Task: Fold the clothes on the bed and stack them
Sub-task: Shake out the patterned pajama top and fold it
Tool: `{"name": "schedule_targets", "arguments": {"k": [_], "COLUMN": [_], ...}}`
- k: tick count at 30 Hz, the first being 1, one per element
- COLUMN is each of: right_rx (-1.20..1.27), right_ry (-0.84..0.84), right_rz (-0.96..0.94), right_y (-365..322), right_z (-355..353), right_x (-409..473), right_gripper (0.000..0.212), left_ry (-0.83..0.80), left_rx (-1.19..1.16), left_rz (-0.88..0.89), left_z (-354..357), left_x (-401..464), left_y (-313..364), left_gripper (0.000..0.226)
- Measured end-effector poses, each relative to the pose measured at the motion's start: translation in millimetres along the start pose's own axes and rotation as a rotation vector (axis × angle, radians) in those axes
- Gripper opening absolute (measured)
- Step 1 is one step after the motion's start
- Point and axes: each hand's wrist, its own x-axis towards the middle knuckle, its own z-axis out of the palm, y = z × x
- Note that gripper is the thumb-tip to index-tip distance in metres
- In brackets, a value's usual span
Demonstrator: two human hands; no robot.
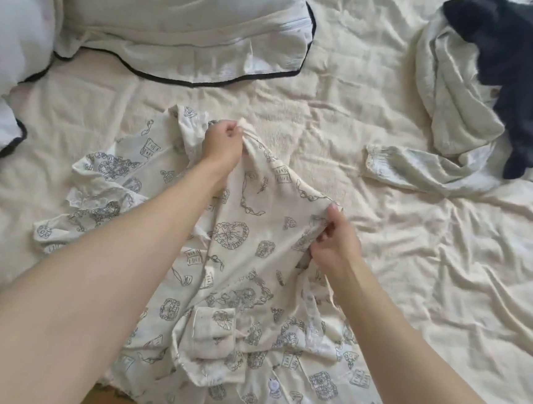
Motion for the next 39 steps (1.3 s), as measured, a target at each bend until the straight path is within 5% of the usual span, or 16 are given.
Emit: {"name": "schedule_targets", "arguments": {"k": [3,6,11,16,18,20,22,29,33,39], "right_rx": [-0.129,-0.227,0.050,-0.581,-0.706,-0.768,-0.904,-1.418,-1.347,-1.103], "right_ry": [0.011,0.007,-0.057,0.055,0.041,0.002,-0.010,-0.242,-0.271,-0.238], "right_rz": [0.005,0.030,0.083,-0.042,-0.112,-0.175,-0.236,-0.269,-0.185,-0.115], "right_y": [4,3,-15,-1,7,15,29,101,127,134], "right_z": [-4,-2,4,2,-1,-6,-16,-62,-82,-85], "right_x": [5,9,12,-5,-14,-25,-35,-75,-86,-86], "right_gripper": [0.034,0.033,0.019,0.020,0.012,0.026,0.042,0.033,0.038,0.037], "left_ry": [-0.096,-0.135,-0.031,-0.126,-0.081,-0.058,-0.061,-0.288,-0.250,-0.176], "left_rx": [-0.044,-0.010,-0.050,0.017,0.091,0.123,0.147,0.339,0.668,0.622], "left_rz": [-0.037,-0.057,-0.019,0.062,0.152,0.205,0.177,0.006,0.133,0.420], "left_z": [7,10,10,5,-3,-15,-28,-61,-70,-77], "left_x": [9,12,20,-18,-41,-67,-95,-196,-223,-246], "left_y": [-1,-8,0,-13,-24,-41,-66,-152,-170,-171], "left_gripper": [0.029,0.030,0.025,0.037,0.040,0.039,0.032,0.038,0.060,0.029]}}
